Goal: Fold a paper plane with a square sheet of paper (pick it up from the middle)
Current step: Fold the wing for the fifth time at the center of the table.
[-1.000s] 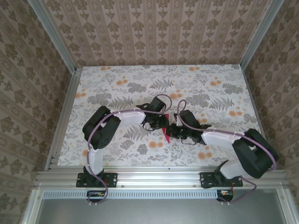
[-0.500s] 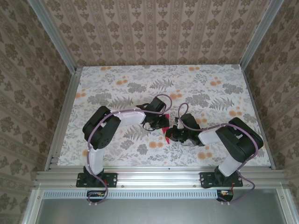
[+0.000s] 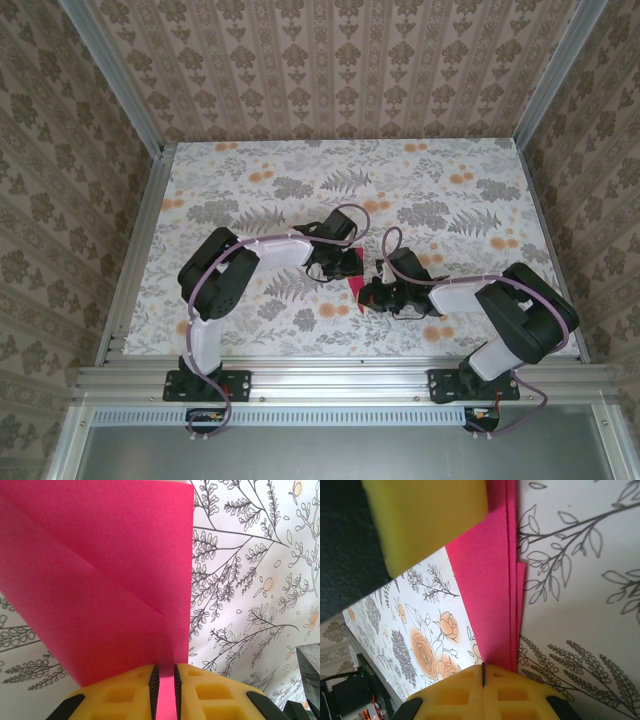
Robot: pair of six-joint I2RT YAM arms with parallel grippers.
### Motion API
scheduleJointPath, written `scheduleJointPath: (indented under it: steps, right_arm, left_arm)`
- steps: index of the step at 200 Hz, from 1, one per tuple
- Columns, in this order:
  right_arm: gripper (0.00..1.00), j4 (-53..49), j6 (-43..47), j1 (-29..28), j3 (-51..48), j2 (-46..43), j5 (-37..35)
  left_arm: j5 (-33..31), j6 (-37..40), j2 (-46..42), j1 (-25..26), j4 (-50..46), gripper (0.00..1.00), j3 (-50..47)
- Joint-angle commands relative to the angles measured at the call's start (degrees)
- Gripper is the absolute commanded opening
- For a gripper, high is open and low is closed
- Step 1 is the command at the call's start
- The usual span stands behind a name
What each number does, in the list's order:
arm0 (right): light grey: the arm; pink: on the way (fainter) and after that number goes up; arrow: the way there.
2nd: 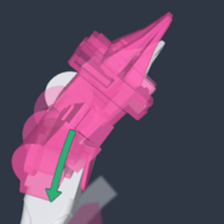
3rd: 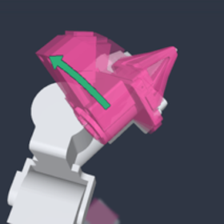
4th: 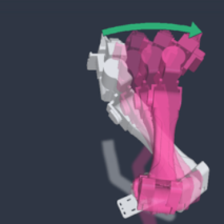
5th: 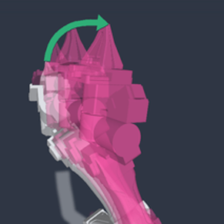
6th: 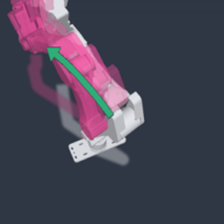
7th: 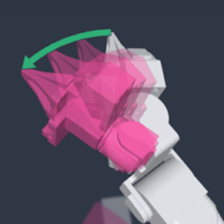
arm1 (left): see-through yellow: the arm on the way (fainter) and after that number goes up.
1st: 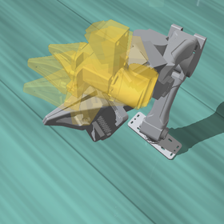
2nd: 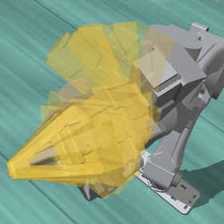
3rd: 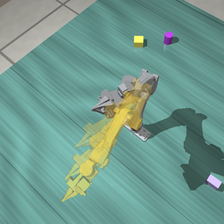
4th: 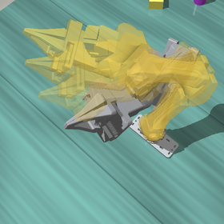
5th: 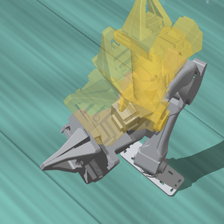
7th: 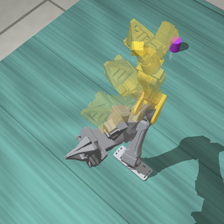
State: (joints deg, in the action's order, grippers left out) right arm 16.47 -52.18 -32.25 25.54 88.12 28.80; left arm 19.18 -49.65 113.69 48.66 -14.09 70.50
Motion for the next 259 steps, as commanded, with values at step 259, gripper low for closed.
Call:
scheduleJointPath:
  steps: [259]
  right_arm:
    - [0.08, -5.92, -1.86, -2.27, 5.31, -2.2, -5.02]
  left_arm:
    - [-1.25, 1.31, 2.35, 0.28, -3.39, 0.2, 1.48]
